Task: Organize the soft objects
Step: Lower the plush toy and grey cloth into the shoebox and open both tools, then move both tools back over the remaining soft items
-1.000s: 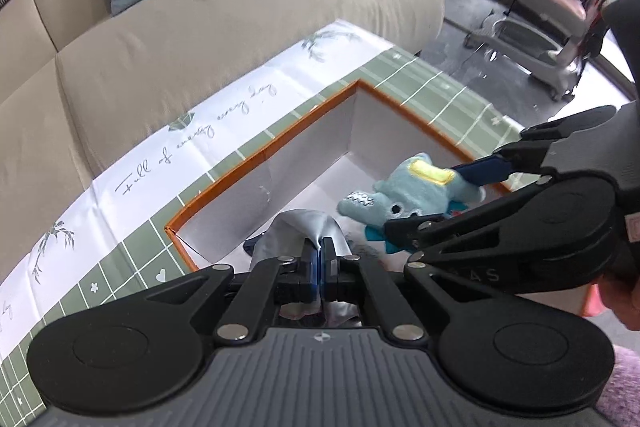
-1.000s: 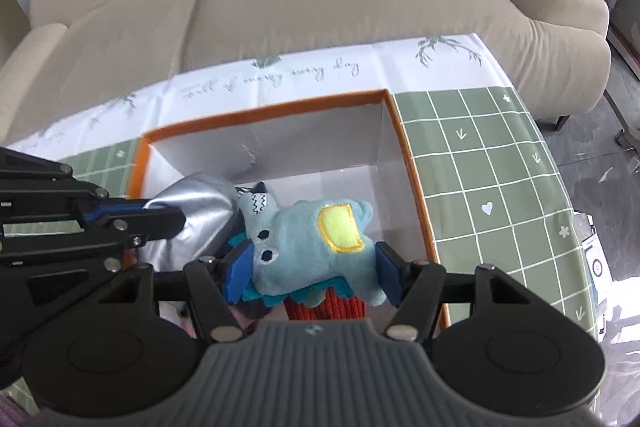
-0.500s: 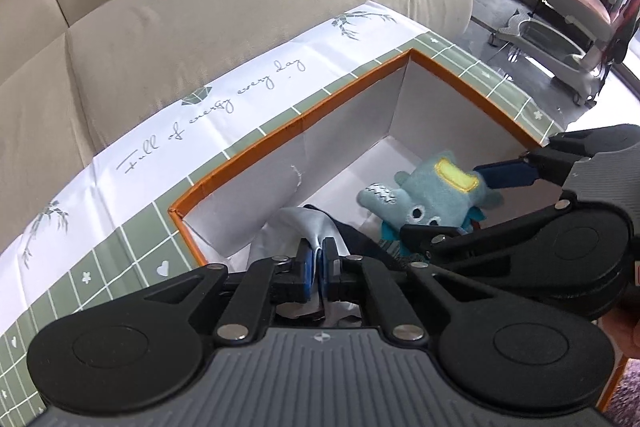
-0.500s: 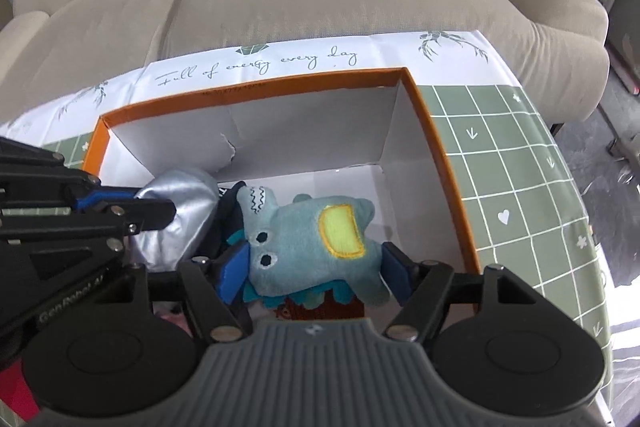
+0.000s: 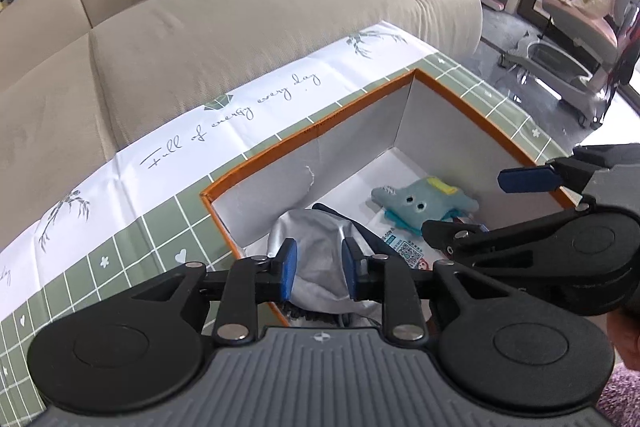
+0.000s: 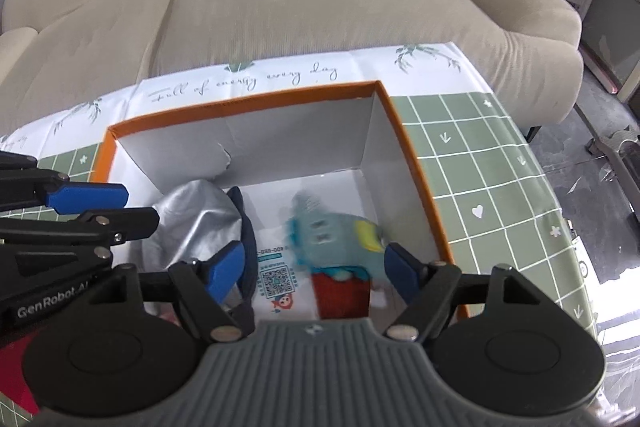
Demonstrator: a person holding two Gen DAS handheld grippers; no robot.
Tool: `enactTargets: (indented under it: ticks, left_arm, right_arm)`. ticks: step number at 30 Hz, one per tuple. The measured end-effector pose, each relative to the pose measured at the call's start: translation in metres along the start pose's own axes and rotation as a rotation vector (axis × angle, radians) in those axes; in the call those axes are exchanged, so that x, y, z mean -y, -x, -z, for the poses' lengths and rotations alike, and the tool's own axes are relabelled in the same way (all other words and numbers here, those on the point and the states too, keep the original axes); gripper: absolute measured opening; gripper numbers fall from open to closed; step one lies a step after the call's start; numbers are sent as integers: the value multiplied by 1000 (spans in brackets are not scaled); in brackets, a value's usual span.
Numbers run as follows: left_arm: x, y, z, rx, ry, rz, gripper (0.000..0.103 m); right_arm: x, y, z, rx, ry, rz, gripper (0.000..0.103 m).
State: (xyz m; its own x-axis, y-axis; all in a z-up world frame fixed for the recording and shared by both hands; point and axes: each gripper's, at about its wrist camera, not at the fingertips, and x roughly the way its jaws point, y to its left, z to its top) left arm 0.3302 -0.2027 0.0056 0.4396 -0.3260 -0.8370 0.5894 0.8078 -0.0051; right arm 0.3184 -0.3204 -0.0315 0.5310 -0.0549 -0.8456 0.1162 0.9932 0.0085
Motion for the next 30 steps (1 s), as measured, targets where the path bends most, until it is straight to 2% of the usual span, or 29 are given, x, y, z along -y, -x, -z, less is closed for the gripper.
enactTargets:
  ticks: [10,19,24,30]
  left_arm:
    - [-4,53,16,62,36,1,28]
    - [-10,104,39,100,70,-31,28]
    - [-25,130,58,131,96,-67,28]
    - [-53,157,88,160,180,-96,28]
  right_arm:
    - [-20,50,19,50,13,-36,76]
    - [-52,98,38,71,26,-94,76]
    - [-73,120,46,91,39,-129,76]
    - [-99,138,56,106,46,-174,76]
